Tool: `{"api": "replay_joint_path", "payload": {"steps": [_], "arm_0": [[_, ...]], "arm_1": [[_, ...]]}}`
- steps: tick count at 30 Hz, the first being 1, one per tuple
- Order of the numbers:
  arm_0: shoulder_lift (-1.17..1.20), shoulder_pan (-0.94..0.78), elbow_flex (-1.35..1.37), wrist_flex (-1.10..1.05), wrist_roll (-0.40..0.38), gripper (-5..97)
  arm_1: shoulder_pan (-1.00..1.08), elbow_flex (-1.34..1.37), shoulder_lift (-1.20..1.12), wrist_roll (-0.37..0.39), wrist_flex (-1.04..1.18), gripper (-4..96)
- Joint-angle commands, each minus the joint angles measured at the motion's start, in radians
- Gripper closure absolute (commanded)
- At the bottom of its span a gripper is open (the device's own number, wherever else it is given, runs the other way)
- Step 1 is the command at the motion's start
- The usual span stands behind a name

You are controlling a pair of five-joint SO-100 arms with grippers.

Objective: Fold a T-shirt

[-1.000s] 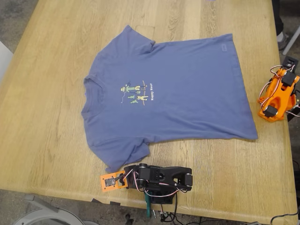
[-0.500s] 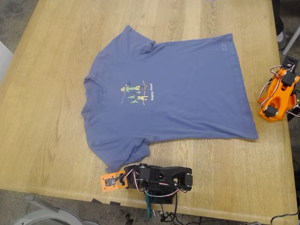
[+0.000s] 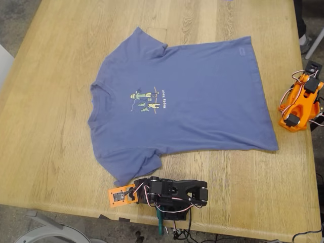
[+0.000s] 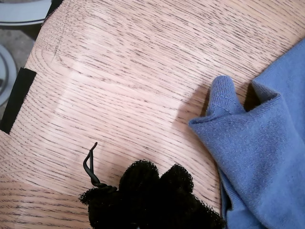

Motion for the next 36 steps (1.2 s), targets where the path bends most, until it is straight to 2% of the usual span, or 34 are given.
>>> {"api": "replay_joint_path", "payload": {"steps": [1,9,12,16,20,24,25,26,28,34,36], "arm_0": [[0.109,-0.002,-0.018,0.012,0.009,92],[0.109,-0.002,-0.018,0.012,0.009,92],[0.109,-0.002,-0.018,0.012,0.08,92],[0.109,0.02,-0.018,0.012,0.044,92],[0.109,0.08,-0.018,0.012,0.144,92],[0.064,0.095,-0.017,0.011,0.137,92],[0.083,0.103,-0.017,0.011,0.109,92],[0.101,0.109,-0.017,0.012,0.043,92],[0.11,0.115,-0.017,0.012,0.069,92],[0.11,0.158,-0.017,-0.175,0.121,91],[0.11,0.216,-0.017,-0.262,0.13,87]], "arm_1": [[0.041,0.067,-0.003,-0.003,0.005,86.8],[0.041,0.067,-0.003,-0.003,0.005,86.8],[0.041,0.067,-0.003,-0.003,0.005,86.8],[0.041,0.067,-0.003,-0.003,0.005,86.8],[0.041,0.067,-0.003,-0.003,0.005,86.8],[0.041,0.067,-0.003,-0.003,0.005,86.8],[0.041,0.067,-0.003,-0.003,0.005,86.8],[0.041,0.067,-0.003,-0.003,0.005,86.8],[0.041,0.067,-0.003,-0.003,0.005,86.8],[0.041,0.067,-0.003,-0.003,0.005,86.8],[0.041,0.067,-0.003,-0.003,0.005,86.8]]}}
